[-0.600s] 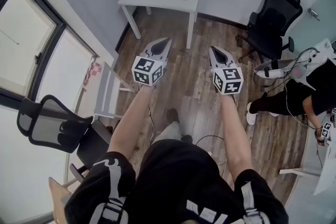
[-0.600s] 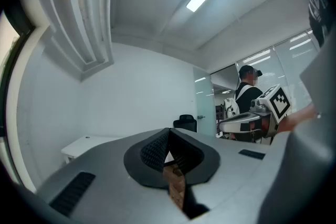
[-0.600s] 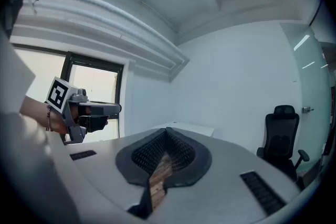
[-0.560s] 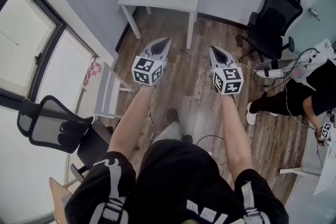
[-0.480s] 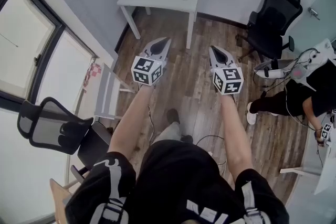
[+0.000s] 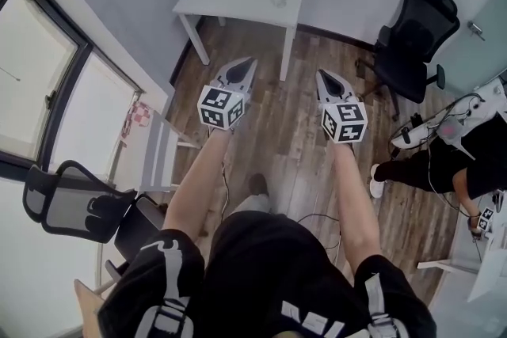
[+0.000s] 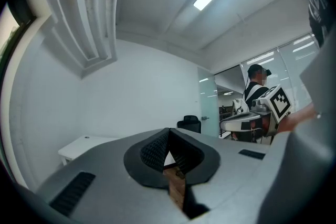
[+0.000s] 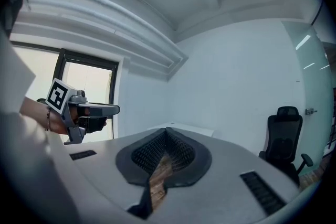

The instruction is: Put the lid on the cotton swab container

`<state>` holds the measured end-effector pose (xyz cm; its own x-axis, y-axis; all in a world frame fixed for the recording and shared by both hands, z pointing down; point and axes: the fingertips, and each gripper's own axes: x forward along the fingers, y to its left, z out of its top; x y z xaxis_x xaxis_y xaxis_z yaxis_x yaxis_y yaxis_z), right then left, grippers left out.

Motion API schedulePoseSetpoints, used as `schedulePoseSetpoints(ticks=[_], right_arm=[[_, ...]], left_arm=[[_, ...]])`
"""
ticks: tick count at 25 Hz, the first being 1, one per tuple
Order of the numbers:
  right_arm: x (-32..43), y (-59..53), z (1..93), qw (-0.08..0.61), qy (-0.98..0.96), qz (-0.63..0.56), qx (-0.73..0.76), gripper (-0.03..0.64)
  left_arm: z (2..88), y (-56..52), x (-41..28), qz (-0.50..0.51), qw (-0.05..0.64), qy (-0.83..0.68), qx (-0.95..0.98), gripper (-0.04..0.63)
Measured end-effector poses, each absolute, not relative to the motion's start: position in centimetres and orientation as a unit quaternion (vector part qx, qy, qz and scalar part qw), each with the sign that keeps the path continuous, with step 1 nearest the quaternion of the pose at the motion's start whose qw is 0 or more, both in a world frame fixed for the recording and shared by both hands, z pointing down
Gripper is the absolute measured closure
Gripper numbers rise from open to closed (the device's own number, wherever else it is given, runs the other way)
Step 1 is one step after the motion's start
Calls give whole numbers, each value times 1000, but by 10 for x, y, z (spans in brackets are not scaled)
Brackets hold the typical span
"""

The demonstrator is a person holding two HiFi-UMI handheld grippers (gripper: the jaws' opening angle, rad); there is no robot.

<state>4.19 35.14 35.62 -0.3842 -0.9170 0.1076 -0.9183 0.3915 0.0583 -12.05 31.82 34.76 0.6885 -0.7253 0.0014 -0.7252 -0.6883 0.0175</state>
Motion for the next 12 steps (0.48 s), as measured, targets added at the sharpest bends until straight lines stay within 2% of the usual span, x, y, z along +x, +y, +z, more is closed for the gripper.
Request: schedulePoseSetpoints(ticks=[12], right_arm=[[33,249,360,74,-833,2,549,603]], left_arm=[[355,216,-122,-6,16,-382,924,571]])
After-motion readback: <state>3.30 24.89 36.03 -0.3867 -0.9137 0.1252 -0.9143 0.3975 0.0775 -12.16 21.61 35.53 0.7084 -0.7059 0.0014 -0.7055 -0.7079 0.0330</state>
